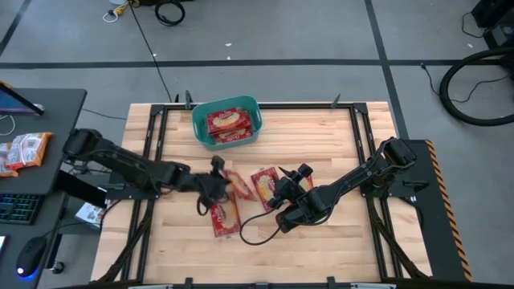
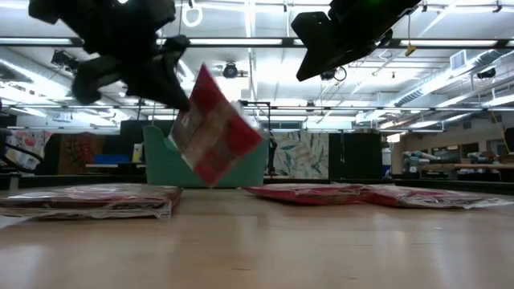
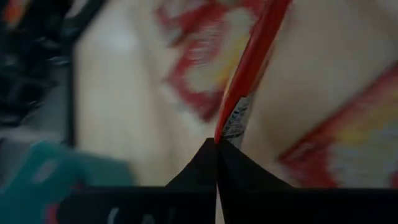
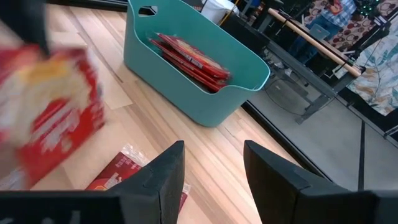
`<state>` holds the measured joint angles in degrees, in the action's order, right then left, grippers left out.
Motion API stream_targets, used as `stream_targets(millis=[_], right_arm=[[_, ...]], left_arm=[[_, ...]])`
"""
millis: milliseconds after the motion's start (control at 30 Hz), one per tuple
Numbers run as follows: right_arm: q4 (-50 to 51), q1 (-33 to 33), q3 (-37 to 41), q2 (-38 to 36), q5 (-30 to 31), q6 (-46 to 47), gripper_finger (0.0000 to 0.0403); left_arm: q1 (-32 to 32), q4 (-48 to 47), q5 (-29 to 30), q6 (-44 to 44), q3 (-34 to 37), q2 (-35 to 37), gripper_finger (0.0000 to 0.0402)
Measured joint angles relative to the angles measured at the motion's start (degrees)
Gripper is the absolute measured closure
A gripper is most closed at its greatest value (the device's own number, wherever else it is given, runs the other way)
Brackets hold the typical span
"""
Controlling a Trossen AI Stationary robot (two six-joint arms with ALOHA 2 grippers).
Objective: Sort popcorn bags into baskets
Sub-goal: Put the red popcorn bag into the blue container
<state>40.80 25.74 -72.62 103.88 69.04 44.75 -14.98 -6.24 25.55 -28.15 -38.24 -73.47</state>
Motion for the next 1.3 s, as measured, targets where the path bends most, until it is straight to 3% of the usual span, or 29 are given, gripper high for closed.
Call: stream_targets(millis=[200,433,700,1000,1300], right_arm=[[0.0,0.0,0.0,0.0,0.2,0.0,0.0234],[0.0,0.0,0.0,0.0,0.4,0.0,0.0234],[0.0,0.0,0.0,0.0,0.4,0.0,0.0234],[-0.1,0.0,0.0,0.0,0.4,-0.2,0.0234],[-0.1,0.0,0.0,0.0,0.4,-0.4,0.0234]], left_arm=[[4.7,0.4,7.6,-0.1,-0.1,5.9,0.0400],[12.2,1.1,15.7,-1.5,-3.1,6.8,0.0401],[23.8,1.6,14.6,-1.5,-5.8,6.7,0.0401],[38.1,1.1,10.3,2.5,-5.4,0.3,0.0398],[41.2,0.2,8.7,8.0,-6.4,-6.8,0.0386]])
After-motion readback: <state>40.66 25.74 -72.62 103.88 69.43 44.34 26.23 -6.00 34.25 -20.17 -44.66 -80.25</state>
